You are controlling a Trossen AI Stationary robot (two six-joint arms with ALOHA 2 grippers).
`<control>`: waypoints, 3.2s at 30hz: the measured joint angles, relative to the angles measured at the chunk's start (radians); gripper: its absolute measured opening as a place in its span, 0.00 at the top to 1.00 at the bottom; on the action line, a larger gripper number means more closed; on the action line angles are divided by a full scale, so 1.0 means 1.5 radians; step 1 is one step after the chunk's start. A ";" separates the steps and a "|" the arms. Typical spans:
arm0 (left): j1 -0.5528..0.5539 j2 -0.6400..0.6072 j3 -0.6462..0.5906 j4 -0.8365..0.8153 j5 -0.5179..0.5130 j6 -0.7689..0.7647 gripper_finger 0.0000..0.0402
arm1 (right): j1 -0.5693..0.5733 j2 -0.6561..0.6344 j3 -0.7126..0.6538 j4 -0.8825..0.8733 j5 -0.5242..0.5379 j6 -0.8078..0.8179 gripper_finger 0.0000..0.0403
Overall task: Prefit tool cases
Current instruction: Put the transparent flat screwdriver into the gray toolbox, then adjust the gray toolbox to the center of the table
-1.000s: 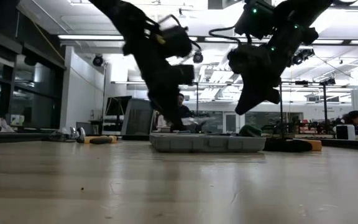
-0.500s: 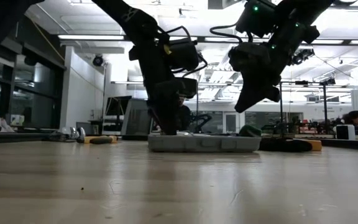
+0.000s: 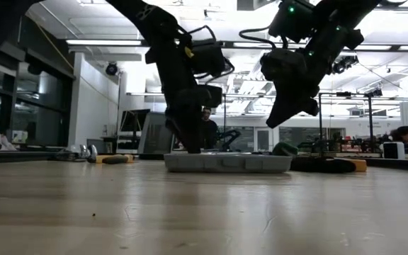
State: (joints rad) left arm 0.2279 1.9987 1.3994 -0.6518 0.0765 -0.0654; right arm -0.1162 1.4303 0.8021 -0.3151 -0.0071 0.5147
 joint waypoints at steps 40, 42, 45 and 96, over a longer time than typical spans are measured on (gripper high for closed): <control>0.032 -0.001 0.001 0.115 0.135 -0.037 1.00 | -0.001 0.000 0.001 0.023 0.005 -0.011 1.00; 0.025 0.006 0.001 0.113 0.133 -0.032 1.00 | -0.001 0.000 0.001 0.023 0.005 -0.012 1.00; 0.020 0.011 0.000 0.113 0.112 -0.025 1.00 | -0.001 0.001 0.001 0.023 0.006 -0.015 1.00; 0.032 -0.058 0.001 0.115 0.009 -0.026 1.00 | -0.034 -0.013 0.001 0.019 -0.053 -0.017 1.00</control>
State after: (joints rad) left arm 0.2760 1.9114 1.4002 -0.4788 0.0903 -0.1047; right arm -0.1665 1.4116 0.8031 -0.2863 -0.0870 0.4890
